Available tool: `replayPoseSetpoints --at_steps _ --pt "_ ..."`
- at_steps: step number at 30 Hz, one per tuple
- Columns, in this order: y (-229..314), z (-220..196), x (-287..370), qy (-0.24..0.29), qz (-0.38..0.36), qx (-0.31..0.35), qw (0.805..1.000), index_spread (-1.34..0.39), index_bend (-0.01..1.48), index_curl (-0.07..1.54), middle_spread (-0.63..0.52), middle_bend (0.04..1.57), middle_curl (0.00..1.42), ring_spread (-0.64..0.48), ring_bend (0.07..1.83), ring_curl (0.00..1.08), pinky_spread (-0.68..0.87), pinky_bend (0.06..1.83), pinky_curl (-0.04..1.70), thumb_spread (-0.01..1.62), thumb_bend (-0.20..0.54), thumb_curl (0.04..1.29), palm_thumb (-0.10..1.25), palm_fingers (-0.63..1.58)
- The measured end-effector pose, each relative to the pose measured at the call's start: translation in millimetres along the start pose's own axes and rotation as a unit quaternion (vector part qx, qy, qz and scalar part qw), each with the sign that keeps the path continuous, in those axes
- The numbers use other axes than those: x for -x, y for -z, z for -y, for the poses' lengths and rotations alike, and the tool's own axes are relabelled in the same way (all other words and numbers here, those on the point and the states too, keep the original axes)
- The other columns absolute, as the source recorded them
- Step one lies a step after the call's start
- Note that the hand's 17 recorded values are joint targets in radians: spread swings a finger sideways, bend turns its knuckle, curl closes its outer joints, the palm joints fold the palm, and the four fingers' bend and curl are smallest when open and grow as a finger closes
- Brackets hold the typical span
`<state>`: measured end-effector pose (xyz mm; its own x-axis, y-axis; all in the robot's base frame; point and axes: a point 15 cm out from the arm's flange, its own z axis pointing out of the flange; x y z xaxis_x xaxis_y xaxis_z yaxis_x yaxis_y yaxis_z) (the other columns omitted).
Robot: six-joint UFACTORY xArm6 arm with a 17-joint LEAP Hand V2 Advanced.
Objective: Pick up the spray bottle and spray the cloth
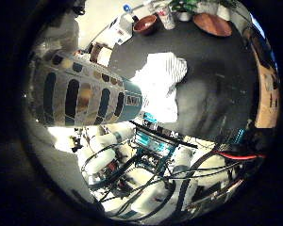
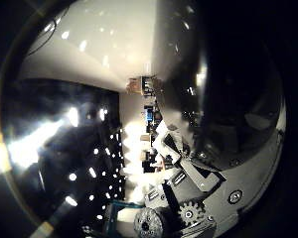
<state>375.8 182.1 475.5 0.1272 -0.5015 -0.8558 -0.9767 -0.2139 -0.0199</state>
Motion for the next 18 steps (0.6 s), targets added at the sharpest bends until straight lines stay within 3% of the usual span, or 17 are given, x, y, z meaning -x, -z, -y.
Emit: replayPoseSetpoints --at_steps 5,12,18 --pt "-22.8 11.6 -34.1 -0.057 0.036 0.044 0.997 -0.35 0.95 0.88 -0.23 1.21 0.92 -0.21 1.45 0.64 -0.31 1.35 0.61 0.94 -0.013 0.9 0.95 1.17" --pt "-60.7 17.8 -110.8 -0.168 0.099 0.103 0.975 -0.35 0.95 0.88 -0.23 1.21 0.92 -0.21 1.46 0.64 -0.31 1.35 0.61 0.93 -0.014 0.91 0.95 1.17" --pt "-51.4 22.5 -129.3 -0.189 0.115 0.091 0.971 -0.35 0.95 0.88 -0.23 1.21 0.92 -0.21 1.46 0.63 -0.31 1.35 0.61 0.92 -0.013 0.91 0.95 1.17"
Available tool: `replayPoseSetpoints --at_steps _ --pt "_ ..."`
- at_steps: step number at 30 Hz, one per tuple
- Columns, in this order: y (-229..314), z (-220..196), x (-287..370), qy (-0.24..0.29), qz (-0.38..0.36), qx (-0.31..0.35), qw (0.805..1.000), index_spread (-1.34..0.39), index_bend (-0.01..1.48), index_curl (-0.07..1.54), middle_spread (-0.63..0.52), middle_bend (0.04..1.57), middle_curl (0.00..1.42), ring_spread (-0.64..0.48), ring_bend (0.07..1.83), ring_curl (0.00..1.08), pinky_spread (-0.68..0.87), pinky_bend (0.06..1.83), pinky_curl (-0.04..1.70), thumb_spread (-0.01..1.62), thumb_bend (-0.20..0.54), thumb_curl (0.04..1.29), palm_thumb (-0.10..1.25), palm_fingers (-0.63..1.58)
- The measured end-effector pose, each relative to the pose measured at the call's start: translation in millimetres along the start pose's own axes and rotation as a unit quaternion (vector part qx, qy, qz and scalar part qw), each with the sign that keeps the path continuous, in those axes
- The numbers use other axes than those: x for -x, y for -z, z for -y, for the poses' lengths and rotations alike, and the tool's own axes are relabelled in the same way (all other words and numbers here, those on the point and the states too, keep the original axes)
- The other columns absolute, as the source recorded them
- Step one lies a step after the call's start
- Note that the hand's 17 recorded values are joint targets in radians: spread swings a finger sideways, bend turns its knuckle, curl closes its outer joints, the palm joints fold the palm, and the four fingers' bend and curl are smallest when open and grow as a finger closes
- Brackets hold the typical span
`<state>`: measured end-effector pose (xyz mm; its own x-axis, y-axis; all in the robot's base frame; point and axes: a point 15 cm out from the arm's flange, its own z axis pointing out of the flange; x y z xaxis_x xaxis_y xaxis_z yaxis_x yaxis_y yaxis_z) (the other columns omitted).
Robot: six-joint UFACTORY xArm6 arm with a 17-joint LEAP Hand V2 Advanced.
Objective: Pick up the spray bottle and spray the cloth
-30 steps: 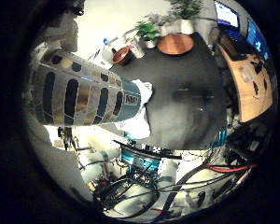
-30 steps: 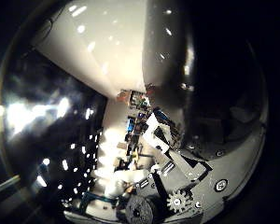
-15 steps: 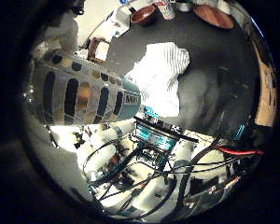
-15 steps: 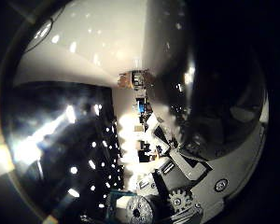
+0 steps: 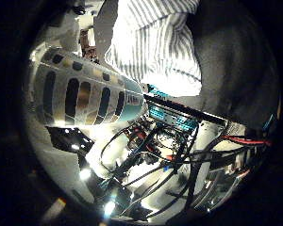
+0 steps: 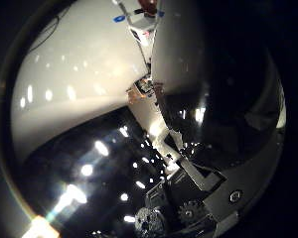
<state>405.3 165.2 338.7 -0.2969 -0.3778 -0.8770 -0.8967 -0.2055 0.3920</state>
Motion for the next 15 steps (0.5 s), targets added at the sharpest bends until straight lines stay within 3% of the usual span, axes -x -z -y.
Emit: replayPoseSetpoints --at_steps 8,15 --pt "41.5 -20.2 59.0 0.046 -0.018 -0.052 0.997 -0.35 0.95 0.88 -0.23 1.22 0.92 -0.21 1.46 0.63 -0.31 1.35 0.61 0.92 -0.013 0.92 0.95 1.17" --pt "65.9 -47.0 118.5 0.073 0.025 -0.054 0.996 -0.35 0.95 0.88 -0.23 1.22 0.92 -0.21 1.47 0.63 -0.31 1.35 0.61 0.92 -0.013 0.92 0.96 1.17"
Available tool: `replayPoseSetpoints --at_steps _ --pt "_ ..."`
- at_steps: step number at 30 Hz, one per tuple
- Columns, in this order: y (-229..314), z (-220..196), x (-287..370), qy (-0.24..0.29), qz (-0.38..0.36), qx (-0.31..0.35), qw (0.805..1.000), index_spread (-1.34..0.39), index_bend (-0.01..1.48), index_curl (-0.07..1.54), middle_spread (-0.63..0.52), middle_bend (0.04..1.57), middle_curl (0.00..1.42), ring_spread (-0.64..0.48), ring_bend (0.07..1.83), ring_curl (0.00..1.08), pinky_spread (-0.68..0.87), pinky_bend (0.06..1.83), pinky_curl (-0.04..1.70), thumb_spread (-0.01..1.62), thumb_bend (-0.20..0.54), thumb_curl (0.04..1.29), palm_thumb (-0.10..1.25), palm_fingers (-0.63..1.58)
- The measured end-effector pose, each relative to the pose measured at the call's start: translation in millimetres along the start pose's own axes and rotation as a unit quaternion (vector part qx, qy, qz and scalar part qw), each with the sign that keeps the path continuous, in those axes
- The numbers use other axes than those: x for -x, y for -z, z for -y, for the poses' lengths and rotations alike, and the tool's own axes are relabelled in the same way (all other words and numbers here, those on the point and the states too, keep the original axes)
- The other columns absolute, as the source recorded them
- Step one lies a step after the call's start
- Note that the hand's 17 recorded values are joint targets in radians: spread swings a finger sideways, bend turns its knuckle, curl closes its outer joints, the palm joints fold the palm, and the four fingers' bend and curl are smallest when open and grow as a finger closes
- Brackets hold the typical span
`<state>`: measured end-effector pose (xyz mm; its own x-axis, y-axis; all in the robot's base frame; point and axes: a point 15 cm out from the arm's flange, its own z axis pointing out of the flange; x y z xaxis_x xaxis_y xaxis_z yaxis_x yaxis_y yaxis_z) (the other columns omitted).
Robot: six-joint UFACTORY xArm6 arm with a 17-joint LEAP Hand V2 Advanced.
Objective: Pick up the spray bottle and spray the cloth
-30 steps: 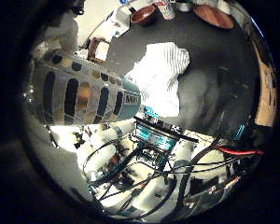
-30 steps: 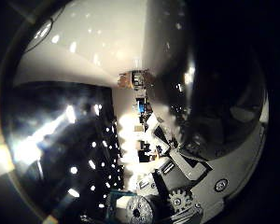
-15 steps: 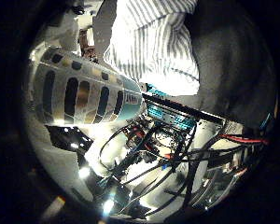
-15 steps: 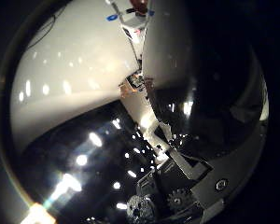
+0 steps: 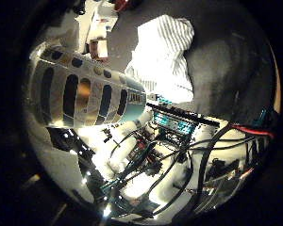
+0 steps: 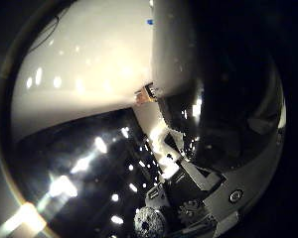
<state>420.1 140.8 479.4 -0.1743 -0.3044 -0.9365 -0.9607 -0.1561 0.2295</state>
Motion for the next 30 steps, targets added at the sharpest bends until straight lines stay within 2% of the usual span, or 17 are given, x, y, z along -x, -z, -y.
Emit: replayPoseSetpoints --at_steps 6,11,17,24,30 --pt "1.8 -1.4 -4.6 -0.006 0.009 0.0 1.0 -0.35 0.95 0.88 -0.23 1.22 0.92 -0.21 1.47 0.62 -0.31 1.35 0.61 0.92 -0.013 0.92 0.96 1.17" --pt "-11.2 7.8 -52.2 -0.038 0.026 0.01 0.999 -0.35 0.94 0.88 -0.22 1.22 0.91 -0.21 1.47 0.62 -0.31 1.35 0.61 0.91 -0.013 0.92 0.96 1.17" --pt "-20.6 20.4 -106.9 -0.063 0.006 0.0 0.998 -0.35 0.94 0.88 -0.22 1.23 0.9 -0.21 1.47 0.62 -0.31 1.35 0.61 0.91 -0.013 0.92 0.96 1.17" --pt "-24.3 27.9 -119.1 -0.072 0.007 0.001 0.997 -0.35 0.94 0.88 -0.22 1.23 0.9 -0.21 1.47 0.62 -0.31 1.35 0.61 0.91 -0.014 0.92 0.96 1.17" --pt "-29.1 30.7 -94.1 -0.053 -0.003 0.0 0.999 -0.35 0.94 0.88 -0.22 1.23 0.9 -0.21 1.47 0.62 -0.31 1.35 0.61 0.9 -0.013 0.92 0.96 1.17"
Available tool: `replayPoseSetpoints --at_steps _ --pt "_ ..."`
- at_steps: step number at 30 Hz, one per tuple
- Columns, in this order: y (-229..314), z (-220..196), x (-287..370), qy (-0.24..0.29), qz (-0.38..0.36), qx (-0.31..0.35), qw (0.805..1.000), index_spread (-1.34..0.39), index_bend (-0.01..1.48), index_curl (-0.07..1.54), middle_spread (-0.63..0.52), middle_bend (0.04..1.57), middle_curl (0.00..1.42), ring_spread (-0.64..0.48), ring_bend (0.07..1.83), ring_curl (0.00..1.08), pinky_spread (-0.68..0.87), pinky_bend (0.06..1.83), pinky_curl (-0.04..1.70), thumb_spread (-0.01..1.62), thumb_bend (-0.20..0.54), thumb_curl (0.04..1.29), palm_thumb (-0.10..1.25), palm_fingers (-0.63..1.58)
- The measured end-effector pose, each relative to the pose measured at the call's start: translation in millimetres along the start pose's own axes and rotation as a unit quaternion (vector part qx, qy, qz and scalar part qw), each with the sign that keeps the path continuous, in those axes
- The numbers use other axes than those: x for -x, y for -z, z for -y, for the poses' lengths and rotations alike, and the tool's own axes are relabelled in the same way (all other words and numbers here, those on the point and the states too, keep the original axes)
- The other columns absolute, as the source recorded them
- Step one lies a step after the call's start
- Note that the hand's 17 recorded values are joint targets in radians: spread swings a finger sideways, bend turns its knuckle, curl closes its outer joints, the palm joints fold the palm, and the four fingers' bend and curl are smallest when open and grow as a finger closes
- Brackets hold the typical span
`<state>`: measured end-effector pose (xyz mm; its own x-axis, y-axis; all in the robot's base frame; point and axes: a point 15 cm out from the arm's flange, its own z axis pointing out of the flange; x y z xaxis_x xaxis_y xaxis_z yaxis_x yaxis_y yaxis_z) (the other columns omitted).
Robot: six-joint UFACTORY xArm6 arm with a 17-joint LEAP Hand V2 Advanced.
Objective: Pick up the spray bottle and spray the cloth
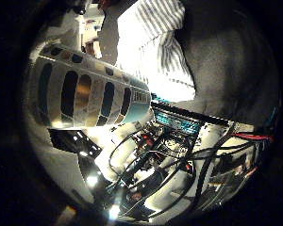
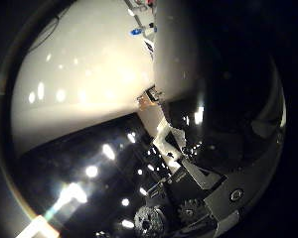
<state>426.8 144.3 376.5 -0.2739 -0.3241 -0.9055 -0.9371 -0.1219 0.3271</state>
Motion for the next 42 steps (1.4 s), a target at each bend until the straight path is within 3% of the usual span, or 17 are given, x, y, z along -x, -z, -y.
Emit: replayPoseSetpoints --at_steps 10,17,27,42 --pt "-12.0 25.9 115.4 0.123 -0.022 -0.099 0.987 -0.35 0.94 0.88 -0.22 1.24 0.89 -0.21 1.47 0.62 -0.31 1.35 0.61 0.91 -0.012 0.92 0.96 1.17" --pt "-35.1 43.1 166.8 0.207 -0.027 -0.189 0.96 -0.35 0.95 0.88 -0.22 1.25 0.89 -0.21 1.47 0.63 -0.31 1.35 0.61 0.96 -0.012 0.92 0.94 1.16" --pt "-144.6 31.3 196.6 0.308 0.041 -0.174 0.934 -0.35 0.94 0.89 -0.22 1.25 0.9 -0.21 1.47 0.63 -0.3 1.36 0.62 1.03 -0.009 0.92 0.93 1.16" --pt "-260.0 26.4 169.7 0.309 0.085 -0.09 0.943 -0.35 0.94 0.89 -0.22 1.24 0.9 -0.21 1.46 0.63 -0.3 1.35 0.62 1.07 -0.01 0.91 0.92 1.16"
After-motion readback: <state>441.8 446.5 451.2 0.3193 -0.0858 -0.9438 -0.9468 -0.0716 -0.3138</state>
